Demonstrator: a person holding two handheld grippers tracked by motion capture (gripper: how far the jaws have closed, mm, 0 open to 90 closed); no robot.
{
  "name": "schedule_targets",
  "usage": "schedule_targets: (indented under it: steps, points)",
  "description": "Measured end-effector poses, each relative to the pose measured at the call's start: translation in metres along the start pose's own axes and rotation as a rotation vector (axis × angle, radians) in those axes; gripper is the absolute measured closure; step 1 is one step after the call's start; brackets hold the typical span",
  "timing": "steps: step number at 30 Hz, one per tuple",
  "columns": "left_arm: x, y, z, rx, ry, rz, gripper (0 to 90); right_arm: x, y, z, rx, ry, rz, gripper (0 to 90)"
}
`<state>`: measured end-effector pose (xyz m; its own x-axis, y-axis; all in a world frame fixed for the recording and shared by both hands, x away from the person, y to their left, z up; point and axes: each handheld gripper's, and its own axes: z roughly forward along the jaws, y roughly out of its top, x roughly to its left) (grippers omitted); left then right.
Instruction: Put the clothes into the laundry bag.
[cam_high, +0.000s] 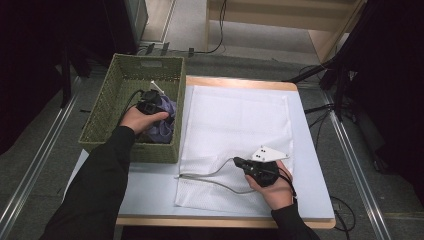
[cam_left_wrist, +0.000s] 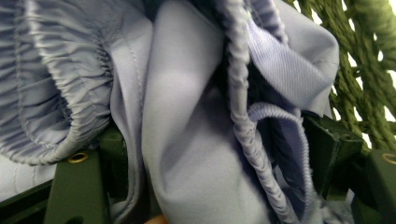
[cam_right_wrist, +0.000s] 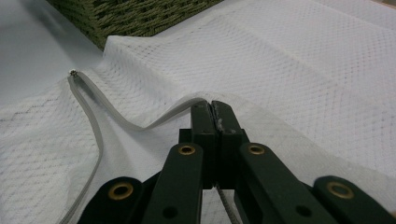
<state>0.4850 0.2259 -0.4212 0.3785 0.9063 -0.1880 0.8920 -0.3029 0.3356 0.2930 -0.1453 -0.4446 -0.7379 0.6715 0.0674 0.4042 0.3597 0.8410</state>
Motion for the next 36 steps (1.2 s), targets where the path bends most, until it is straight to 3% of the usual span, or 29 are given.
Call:
schedule_targets:
  steps: [3,7,11,14,17,23,27,32,34,36]
  points:
    - [-0.005,-0.001,0.002,-0.005,0.017,0.035,33.7,0.000,0.000,0.000,0.001,-0.001,0.002,90.0]
    - [-0.006,-0.001,0.001,-0.010,0.010,0.045,47.3,0.000,0.000,0.001,0.001,0.000,0.000,90.0]
    - [-0.015,-0.002,0.003,-0.010,0.049,0.117,59.7,0.002,0.000,0.002,0.008,-0.002,0.001,90.0]
    - [-0.015,-0.001,0.003,-0.005,0.042,0.118,70.1,0.001,0.000,0.001,0.007,0.001,0.002,90.0]
    - [-0.018,-0.001,0.001,-0.002,0.035,0.140,74.0,0.001,0.000,0.001,0.005,-0.001,0.000,90.0]
    - [-0.010,-0.002,-0.009,-0.038,-0.007,0.074,77.5,0.000,-0.001,0.002,0.010,0.015,0.002,90.0]
    - [-0.002,-0.005,-0.025,-0.141,-0.028,-0.007,77.5,-0.001,0.000,0.000,0.004,0.017,0.004,90.0]
    - [0.000,-0.008,-0.035,-0.204,-0.024,-0.038,77.5,0.000,0.000,0.000,-0.001,0.011,0.003,90.0]
    - [0.002,-0.011,-0.044,-0.260,-0.029,-0.055,77.5,0.000,0.000,0.000,-0.002,0.010,0.004,90.0]
    - [0.003,-0.011,-0.047,-0.275,-0.029,-0.054,77.5,-0.001,0.000,-0.001,-0.003,0.009,0.005,90.0]
